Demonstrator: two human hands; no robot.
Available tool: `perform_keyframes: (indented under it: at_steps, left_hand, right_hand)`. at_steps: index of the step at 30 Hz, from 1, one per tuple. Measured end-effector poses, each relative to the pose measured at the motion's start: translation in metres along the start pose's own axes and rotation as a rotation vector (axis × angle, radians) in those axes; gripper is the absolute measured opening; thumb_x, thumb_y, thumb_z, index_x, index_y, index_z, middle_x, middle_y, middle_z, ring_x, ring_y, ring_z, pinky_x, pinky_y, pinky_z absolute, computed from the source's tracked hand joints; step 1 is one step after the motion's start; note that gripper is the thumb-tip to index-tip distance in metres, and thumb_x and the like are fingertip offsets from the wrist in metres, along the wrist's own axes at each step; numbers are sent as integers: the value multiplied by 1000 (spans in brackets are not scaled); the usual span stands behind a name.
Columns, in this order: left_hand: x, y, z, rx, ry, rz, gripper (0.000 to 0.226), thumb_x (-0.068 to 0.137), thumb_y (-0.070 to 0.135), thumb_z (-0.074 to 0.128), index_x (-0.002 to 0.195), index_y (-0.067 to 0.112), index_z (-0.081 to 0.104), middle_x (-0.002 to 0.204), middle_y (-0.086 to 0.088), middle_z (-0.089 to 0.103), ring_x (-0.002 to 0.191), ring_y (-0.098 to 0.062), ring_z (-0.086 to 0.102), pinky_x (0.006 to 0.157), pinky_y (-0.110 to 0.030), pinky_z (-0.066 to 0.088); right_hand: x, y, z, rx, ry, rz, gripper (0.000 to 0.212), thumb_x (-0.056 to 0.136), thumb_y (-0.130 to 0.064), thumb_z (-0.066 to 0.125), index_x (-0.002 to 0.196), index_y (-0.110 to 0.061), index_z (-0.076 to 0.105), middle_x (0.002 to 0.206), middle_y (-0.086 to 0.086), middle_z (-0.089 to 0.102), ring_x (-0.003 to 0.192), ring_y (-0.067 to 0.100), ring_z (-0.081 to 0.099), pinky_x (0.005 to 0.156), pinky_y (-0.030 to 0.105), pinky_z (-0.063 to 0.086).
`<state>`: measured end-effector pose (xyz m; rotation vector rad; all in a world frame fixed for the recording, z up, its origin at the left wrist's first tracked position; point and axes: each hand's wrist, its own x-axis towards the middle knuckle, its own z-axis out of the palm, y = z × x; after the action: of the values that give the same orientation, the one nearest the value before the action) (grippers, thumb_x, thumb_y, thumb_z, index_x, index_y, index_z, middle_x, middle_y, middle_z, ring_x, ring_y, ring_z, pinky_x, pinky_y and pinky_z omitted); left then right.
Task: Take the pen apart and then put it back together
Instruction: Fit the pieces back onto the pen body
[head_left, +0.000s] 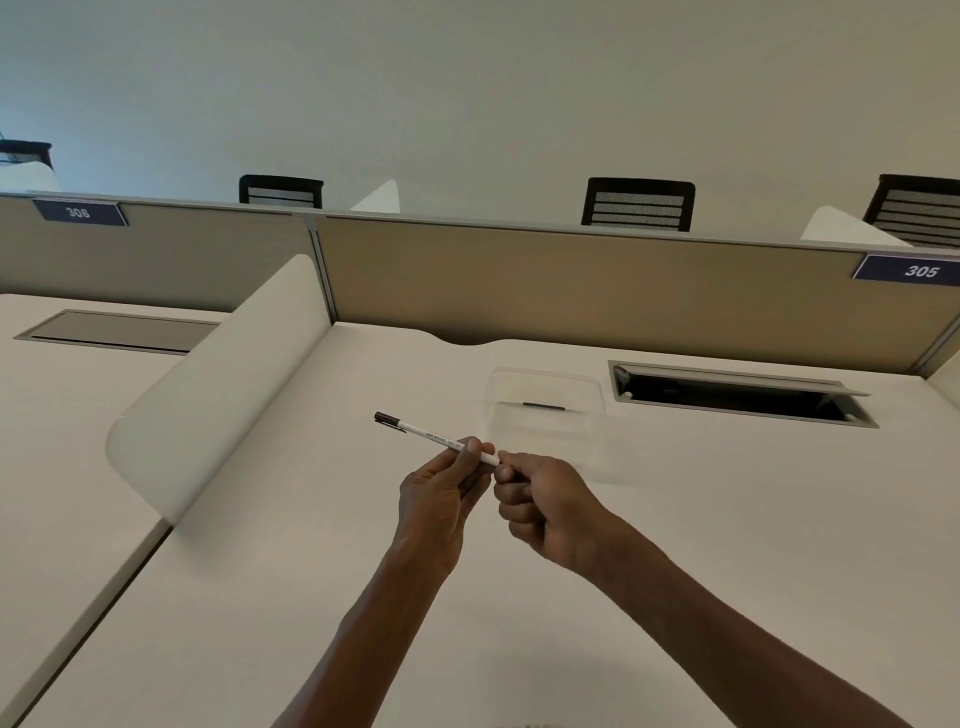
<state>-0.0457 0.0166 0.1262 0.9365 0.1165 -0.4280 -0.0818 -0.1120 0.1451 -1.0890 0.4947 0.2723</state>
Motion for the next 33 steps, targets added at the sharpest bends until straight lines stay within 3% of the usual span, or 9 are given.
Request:
perform_keyframes:
  at_steps: [5, 10, 16, 18, 22, 24, 26, 30, 33]
  left_hand:
    - [-1, -1, 1, -8, 58, -38, 11, 81, 16, 75, 84, 7, 80, 92, -11, 78, 87, -17, 75, 72, -21, 59]
    - [-2, 2, 3, -1, 89, -53, 11, 80, 18, 77, 82, 8, 81, 90, -13, 78, 84, -18, 75, 69, -21, 59]
    - [-3, 3, 5, -19, 46, -36, 15, 83, 20, 72, 85, 7, 80, 89, -11, 78, 83, -16, 74, 72, -22, 59]
    - [-4, 1, 4, -33, 25, -24, 14, 84, 18, 71, 86, 8, 80, 89, -9, 78, 84, -15, 74, 75, -23, 59]
    - [-7, -3, 2, -28, 1, 9, 16, 83, 18, 69, 84, 5, 79, 84, -8, 76, 81, -15, 73, 75, -21, 58]
    - [-8, -3, 1, -37, 11, 25, 16, 86, 14, 68, 86, 2, 77, 83, -10, 75, 79, -16, 72, 74, -21, 58]
    - [-8, -1, 3, -33, 12, 36, 16, 86, 14, 67, 84, 3, 78, 83, -9, 75, 79, -16, 72, 74, -22, 59]
    - [-7, 4, 8, -47, 38, 21, 14, 81, 19, 71, 82, 9, 81, 90, -10, 78, 86, -19, 74, 83, -27, 59]
    - [-5, 8, 8, -9, 57, 10, 19, 72, 27, 75, 82, 12, 81, 93, -11, 78, 91, -20, 75, 80, -27, 59]
  right_hand:
    - [-2, 1, -11, -1464, 310, -792, 38, 100, -43, 35, 82, -15, 53, 64, -3, 58, 51, 17, 51, 49, 34, 41]
    - [-3, 2, -20, -1883, 304, -1098, 27, 101, -30, 44, 80, -14, 50, 64, -1, 53, 42, 20, 45, 39, 27, 25]
    - [0, 9, -8, -1650, 425, -1059, 32, 102, -27, 35, 72, -18, 40, 51, -4, 48, 39, 16, 35, 41, 27, 23]
    - [2, 11, 3, -1300, 369, -848, 38, 103, -28, 37, 67, -18, 43, 49, -9, 44, 42, 11, 38, 46, 25, 25]
    - [-3, 1, 14, -252, 153, -129, 38, 96, -19, 38, 59, -18, 43, 44, -8, 31, 35, 8, 21, 36, 20, 18]
    - [-5, -4, 12, -78, 96, 17, 36, 95, -18, 38, 59, -19, 44, 47, -6, 28, 37, 8, 17, 33, 18, 15]
    - [-8, -7, 13, -258, 109, -72, 37, 97, -23, 39, 61, -19, 46, 48, -6, 32, 36, 7, 22, 34, 19, 19]
    - [-9, -1, 9, -1327, 366, -736, 41, 103, -36, 35, 72, -16, 51, 57, -3, 55, 44, 10, 48, 46, 29, 36]
    - [-7, 3, -1, -1767, 425, -1083, 30, 102, -31, 43, 76, -16, 46, 59, 0, 53, 40, 16, 35, 38, 27, 29]
